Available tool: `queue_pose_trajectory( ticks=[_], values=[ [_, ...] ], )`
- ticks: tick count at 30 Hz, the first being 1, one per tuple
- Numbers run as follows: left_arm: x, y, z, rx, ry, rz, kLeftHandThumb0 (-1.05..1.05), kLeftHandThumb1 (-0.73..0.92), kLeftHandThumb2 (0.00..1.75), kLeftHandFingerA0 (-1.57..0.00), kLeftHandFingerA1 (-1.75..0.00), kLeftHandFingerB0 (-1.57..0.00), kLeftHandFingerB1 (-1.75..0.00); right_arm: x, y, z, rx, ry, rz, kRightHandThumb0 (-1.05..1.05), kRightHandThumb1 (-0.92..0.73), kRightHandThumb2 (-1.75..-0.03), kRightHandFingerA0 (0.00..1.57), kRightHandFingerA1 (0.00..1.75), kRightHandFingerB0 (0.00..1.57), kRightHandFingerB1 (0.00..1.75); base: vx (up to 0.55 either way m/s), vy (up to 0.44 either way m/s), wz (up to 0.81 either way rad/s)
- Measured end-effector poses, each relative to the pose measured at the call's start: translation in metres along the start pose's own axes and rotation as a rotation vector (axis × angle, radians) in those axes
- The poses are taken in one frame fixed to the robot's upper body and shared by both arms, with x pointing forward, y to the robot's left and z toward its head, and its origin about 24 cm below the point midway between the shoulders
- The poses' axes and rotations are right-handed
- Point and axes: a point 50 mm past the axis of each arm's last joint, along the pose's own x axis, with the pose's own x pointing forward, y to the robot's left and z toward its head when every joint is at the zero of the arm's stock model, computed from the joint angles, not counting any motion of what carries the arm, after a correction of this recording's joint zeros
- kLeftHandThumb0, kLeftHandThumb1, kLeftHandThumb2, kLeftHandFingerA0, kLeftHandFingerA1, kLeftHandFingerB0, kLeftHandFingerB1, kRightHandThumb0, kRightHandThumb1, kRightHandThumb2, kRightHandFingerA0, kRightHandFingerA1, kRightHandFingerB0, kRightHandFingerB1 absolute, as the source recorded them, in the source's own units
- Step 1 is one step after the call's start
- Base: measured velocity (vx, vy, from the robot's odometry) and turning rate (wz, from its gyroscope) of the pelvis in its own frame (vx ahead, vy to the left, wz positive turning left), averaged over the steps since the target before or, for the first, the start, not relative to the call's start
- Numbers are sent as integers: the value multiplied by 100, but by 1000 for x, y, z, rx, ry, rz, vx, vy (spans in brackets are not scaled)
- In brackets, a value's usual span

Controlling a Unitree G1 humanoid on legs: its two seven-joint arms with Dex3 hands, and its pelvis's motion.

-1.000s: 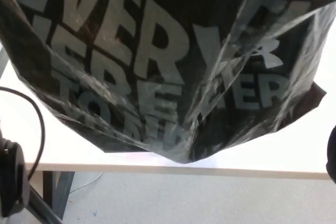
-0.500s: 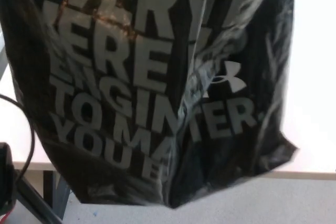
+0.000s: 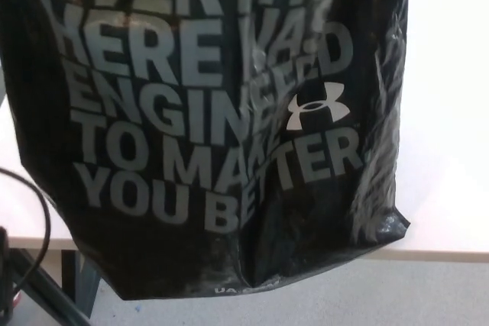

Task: A plastic bag is kept infront of the robot in the middle of the desk and the robot uses both its hands to grab it from the top and lifts it up and then releases it.

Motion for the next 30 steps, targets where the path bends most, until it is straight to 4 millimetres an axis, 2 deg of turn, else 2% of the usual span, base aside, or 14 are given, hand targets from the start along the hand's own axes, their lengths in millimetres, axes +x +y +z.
queue_pose_trajectory(
  ticks=[2,3,6,9,12,14,15,16,20,25,26,28,29,30],
  values=[
    [-1,1,-4,29,3,23,-30,66,64,-93,-154,-80,-130,1,-1,0,-20,-20,-16,-26,-69,-57,84,175,61,174,0,0,0],
    [-2,2,-7,42,4,34,-31,66,64,-93,-157,-79,-135,1,-2,0,-31,-30,-27,-35,-50,-86,113,139,90,126,0,0,0],
    [-4,2,-13,80,4,60,-27,67,63,-91,-157,-77,-138,2,-5,1,-56,-51,-66,-33,-73,-59,71,169,64,160,0,0,0],
    [-4,3,-15,109,-12,80,-31,69,60,-92,-161,-78,-138,2,-7,0,-81,-65,-102,-39,-50,-85,114,141,85,124,0,0,0],
    [-3,5,-20,164,-14,100,-32,67,64,-94,-154,-81,-130,4,-13,-4,-93,-61,-143,-30,-66,-59,78,168,58,161,0,0,0],
    [-2,8,-22,210,-9,115,-33,67,63,-92,-149,-82,-119,6,-17,-8,-90,-44,-176,-34,-52,-86,110,138,84,121,0,0,0],
    [-1,8,-24,226,-5,118,-34,66,63,-91,-158,-79,-133,7,-18,-9,-90,-38,-187,-26,-73,-58,78,175,61,167,0,0,0],
    [0,9,-25,243,0,122,-32,65,62,-91,-162,-78,-142,8,-18,-10,-90,-33,-199,-37,-52,-88,113,138,91,125,0,0,0],
    [2,12,-37,278,27,146,-25,46,86,-124,-139,-100,-125,11,-21,-16,-96,-27,-230,-27,-70,-61,88,162,63,147,0,0,0],
    [4,21,-56,347,88,192,-36,44,81,-113,-139,-87,-119,16,-23,-21,-101,9,-302,-28,-72,-64,78,154,47,55,0,0,0],
    [4,21,-57,353,93,195,-36,58,58,-68,-120,-67,-95,17,-23,-22,-101,11,-304,-39,-59,-70,90,150,56,86,0,0,0],
    [5,29,-67,404,137,217,-36,58,58,-68,-120,-67,-95,19,-25,-21,-144,32,-334,-39,-59,-70,90,150,56,86,0,0,0],
    [4,33,-70,419,152,222,-55,58,58,0,-20,0,-20,19,-27,-20,-158,34,-346,-48,-61,-58,84,134,66,91,0,0,0],
    [4,35,-72,433,164,220,-77,45,78,0,-2,0,0,19,-28,-19,-174,35,-355,-65,-48,-82,24,57,14,47,0,0,0]
  ],
)
